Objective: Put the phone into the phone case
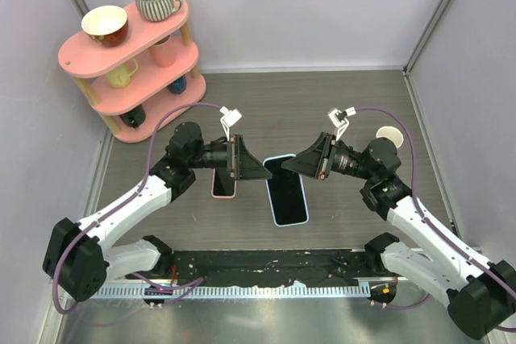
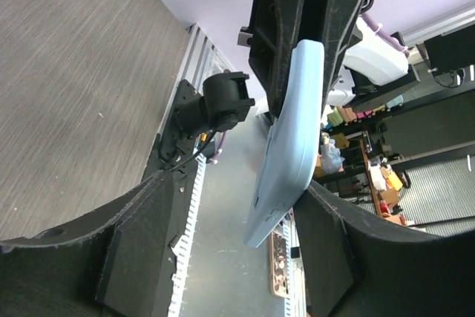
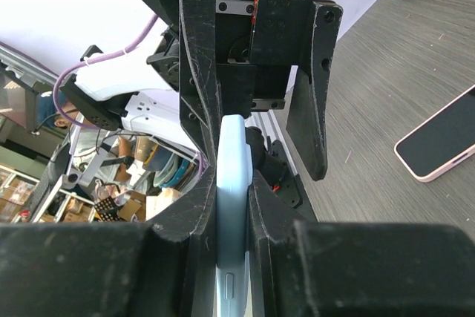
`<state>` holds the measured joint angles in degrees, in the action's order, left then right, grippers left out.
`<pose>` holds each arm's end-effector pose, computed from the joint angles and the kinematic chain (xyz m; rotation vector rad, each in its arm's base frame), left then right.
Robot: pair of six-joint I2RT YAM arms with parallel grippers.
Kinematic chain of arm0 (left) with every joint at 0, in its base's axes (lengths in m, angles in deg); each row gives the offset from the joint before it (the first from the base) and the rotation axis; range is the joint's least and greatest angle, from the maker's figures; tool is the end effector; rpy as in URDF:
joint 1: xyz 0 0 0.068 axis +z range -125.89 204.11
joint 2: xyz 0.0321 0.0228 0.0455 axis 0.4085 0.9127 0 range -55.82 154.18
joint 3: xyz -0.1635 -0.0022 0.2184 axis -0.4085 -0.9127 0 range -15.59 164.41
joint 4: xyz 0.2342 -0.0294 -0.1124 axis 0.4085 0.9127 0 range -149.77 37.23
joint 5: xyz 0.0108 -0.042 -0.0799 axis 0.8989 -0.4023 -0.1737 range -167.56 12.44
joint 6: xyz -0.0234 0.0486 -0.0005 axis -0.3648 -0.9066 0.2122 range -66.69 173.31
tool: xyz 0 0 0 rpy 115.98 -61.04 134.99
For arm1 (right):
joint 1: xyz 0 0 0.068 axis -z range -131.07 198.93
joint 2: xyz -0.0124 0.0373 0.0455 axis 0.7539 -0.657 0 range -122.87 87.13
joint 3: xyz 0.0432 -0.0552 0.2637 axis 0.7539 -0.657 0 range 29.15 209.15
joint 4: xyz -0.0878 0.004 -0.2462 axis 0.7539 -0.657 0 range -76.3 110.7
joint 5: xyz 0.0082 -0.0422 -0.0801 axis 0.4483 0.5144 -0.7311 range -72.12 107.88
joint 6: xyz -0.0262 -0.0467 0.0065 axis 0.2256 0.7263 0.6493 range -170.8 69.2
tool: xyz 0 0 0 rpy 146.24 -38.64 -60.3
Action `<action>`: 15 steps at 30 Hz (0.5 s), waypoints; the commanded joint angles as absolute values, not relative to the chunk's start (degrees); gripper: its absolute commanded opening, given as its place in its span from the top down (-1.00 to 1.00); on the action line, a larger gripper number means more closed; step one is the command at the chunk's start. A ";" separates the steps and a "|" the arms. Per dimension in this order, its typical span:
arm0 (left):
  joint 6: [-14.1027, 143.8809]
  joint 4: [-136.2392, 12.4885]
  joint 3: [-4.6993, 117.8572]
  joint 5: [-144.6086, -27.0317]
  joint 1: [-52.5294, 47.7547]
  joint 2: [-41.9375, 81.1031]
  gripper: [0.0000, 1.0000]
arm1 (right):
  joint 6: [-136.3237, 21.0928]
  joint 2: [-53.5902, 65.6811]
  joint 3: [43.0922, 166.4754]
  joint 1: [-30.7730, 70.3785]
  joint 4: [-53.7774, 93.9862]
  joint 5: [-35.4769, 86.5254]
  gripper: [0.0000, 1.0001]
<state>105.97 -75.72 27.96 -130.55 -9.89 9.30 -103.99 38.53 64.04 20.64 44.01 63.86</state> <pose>0.1945 -0.1655 0.3094 0.5232 1.9540 -1.8150 0.1595 0.1148 0.3282 -0.4189 1.6551 1.6686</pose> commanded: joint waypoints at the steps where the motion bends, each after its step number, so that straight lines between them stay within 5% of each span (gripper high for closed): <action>1: 111.22 -86.13 27.12 -132.31 -9.73 10.62 -0.33 | -108.46 38.09 63.87 20.45 53.22 62.80 0.98; 7: 117.29 -94.13 25.98 -133.28 -9.73 13.69 0.17 | -109.34 36.15 62.37 20.45 55.42 62.09 0.90; 10: 118.78 -95.63 25.46 -133.63 -9.73 15.63 0.59 | -109.07 35.54 62.55 20.45 54.54 61.39 0.81; 12: 118.88 -95.72 25.19 -133.63 -9.64 16.51 0.93 | -108.37 35.45 63.42 20.54 51.56 61.13 0.54; 15: 118.35 -92.74 25.19 -132.49 -8.41 17.30 1.00 | -106.79 36.15 64.39 20.54 47.16 60.16 0.00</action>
